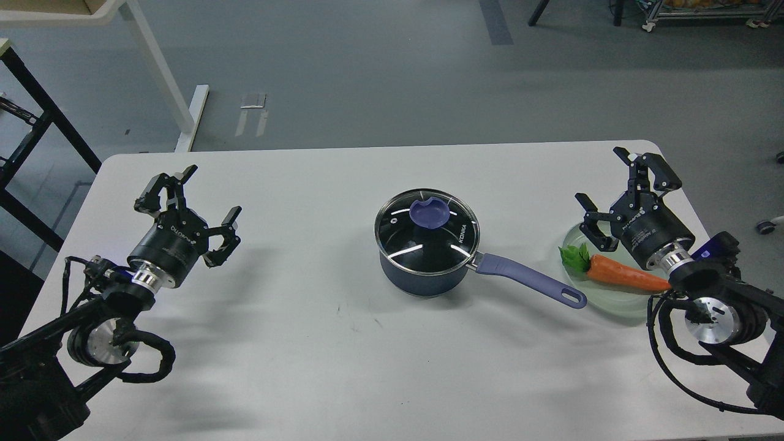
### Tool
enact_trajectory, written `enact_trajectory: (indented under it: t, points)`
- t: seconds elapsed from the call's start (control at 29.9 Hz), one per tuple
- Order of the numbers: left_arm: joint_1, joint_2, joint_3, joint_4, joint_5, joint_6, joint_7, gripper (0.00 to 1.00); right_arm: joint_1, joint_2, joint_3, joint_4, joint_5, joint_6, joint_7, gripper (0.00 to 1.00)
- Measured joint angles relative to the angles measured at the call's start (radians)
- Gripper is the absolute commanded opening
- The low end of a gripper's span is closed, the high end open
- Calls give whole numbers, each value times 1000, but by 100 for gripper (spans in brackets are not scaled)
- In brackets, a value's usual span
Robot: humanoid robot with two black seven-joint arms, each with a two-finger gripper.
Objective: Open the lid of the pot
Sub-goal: 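Raise the right gripper and swing it toward the purple pot handle, then lower the right gripper onto the purple handle and close it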
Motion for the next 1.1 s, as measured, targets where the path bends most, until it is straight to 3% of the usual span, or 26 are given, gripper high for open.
enact_trajectory:
  t: [0.27,0.4,0.57,0.77,0.94,1.1]
  points:
    - [-8,-5,14,7,36,6,0,99,-9,-32,-2,22,-16,5,0,99]
    - [-62,30,33,27,40,8,0,99,45,-139,-7,88,-119,0,0,99]
    - [-164,75,97,68,40,0,0,99,126,-310,-12,216,-409,-7,0,99]
    - [-196,105,107,82,37,-6,0,99,219,-451,-45,374,-905,-13,0,99]
    - [-219,104,109,80,59,-6,0,99,317,-476,-160,445,-1292,-21,0,99]
    - [-220,107,109,71,86,-6,0,99,491,-425,-419,450,-1602,-63,0,99]
